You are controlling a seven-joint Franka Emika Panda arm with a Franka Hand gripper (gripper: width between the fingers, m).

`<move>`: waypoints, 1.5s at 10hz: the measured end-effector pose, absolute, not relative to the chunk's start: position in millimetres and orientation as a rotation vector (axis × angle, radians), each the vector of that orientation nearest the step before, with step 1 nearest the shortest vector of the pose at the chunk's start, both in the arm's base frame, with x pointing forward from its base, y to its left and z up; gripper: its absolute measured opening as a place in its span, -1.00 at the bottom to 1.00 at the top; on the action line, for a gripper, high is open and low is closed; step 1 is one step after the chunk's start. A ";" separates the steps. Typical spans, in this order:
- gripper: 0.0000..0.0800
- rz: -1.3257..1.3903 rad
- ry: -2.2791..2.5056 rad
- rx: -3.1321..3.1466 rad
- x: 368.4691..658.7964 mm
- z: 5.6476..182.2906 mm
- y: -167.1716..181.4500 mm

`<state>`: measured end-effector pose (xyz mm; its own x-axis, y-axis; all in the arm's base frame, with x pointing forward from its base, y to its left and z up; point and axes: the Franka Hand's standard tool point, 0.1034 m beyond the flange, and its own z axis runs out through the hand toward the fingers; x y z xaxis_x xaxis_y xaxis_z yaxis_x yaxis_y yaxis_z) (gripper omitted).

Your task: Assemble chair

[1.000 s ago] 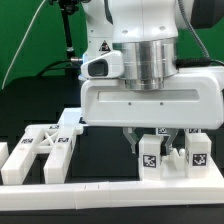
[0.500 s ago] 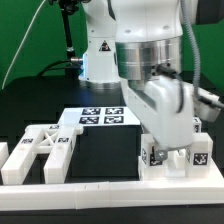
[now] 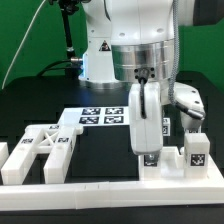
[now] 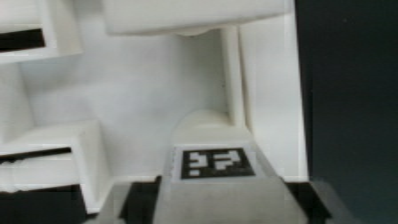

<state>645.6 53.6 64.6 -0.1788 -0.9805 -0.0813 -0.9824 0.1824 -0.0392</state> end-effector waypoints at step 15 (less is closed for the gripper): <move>0.62 -0.045 1.961 -2.264 636.3 113.6 50.6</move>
Offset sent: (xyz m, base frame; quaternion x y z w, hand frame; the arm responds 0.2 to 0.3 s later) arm 0.0000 0.0000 0.0000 0.0000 0.0000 0.0000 1.0000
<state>636.3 50.6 113.6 0.1469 -0.9865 -0.0729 -0.9821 -0.1366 -0.1295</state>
